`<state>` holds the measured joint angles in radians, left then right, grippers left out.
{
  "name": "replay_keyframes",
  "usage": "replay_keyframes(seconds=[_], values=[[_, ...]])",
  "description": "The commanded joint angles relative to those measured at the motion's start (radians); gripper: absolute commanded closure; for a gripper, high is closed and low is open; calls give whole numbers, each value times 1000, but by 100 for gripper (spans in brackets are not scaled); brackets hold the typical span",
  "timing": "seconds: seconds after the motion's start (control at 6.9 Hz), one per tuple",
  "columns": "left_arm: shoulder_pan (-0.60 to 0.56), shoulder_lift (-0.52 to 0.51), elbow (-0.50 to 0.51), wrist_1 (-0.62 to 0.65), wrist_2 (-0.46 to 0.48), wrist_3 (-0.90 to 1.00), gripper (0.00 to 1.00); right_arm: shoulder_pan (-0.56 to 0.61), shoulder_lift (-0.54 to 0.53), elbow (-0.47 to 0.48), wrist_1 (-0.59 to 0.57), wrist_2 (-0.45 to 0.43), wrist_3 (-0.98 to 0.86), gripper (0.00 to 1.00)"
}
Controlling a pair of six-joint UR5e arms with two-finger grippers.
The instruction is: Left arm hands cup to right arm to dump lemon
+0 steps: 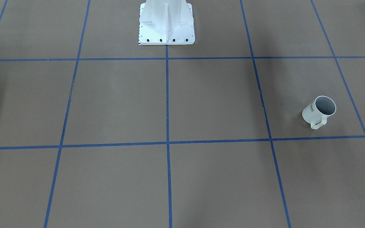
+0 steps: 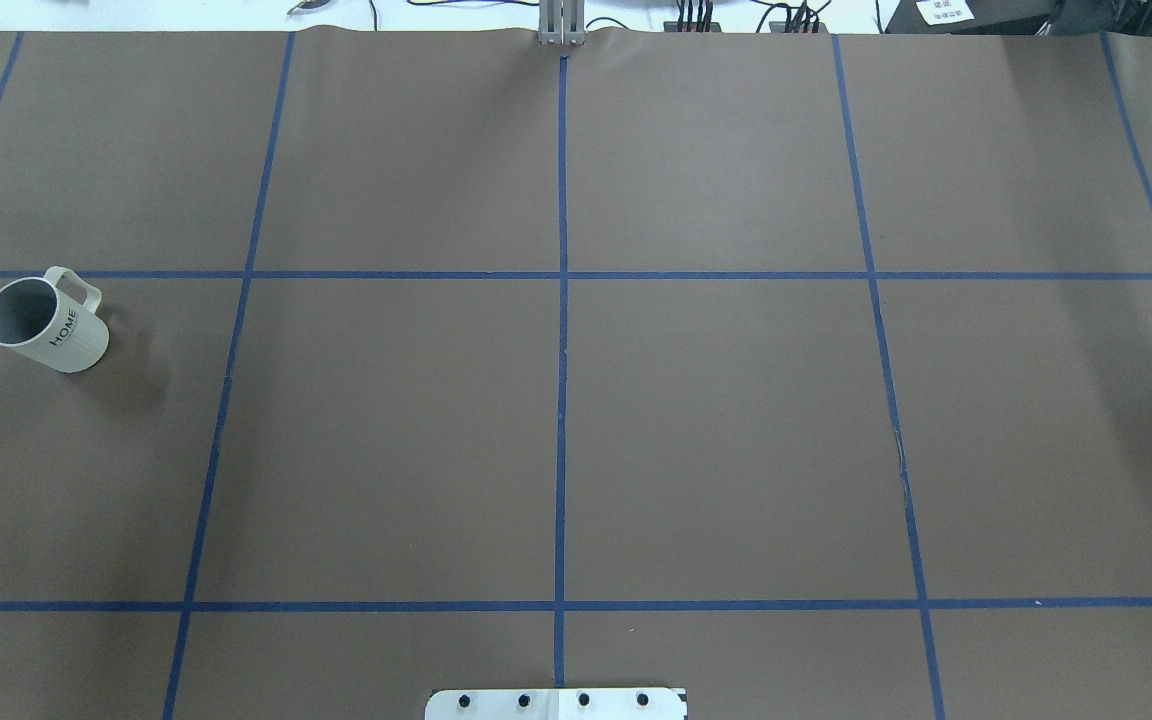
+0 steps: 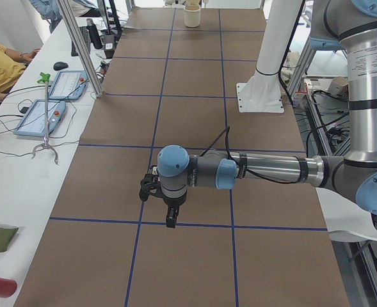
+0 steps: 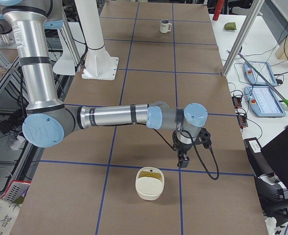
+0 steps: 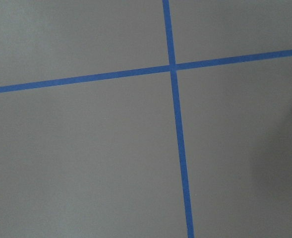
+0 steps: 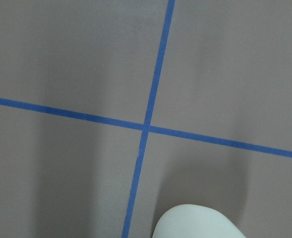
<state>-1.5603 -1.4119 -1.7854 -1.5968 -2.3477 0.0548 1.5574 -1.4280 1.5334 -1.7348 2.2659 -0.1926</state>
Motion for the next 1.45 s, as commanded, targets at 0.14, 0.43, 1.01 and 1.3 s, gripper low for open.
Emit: replay_keyframes(seconds=[0.14, 0.43, 1.01, 1.3], values=[[-1, 4, 9, 8, -16, -12, 0, 12, -104, 40, 96, 1, 2, 0], [-9, 10, 11, 5, -7, -12, 0, 12, -104, 60, 93, -2, 2, 0], [-6, 5, 14, -2, -7, -12, 0, 12, -104, 59, 95, -5, 1, 0], [-6, 7, 15, -2, -8, -12, 0, 12, -104, 60, 96, -5, 1, 0]])
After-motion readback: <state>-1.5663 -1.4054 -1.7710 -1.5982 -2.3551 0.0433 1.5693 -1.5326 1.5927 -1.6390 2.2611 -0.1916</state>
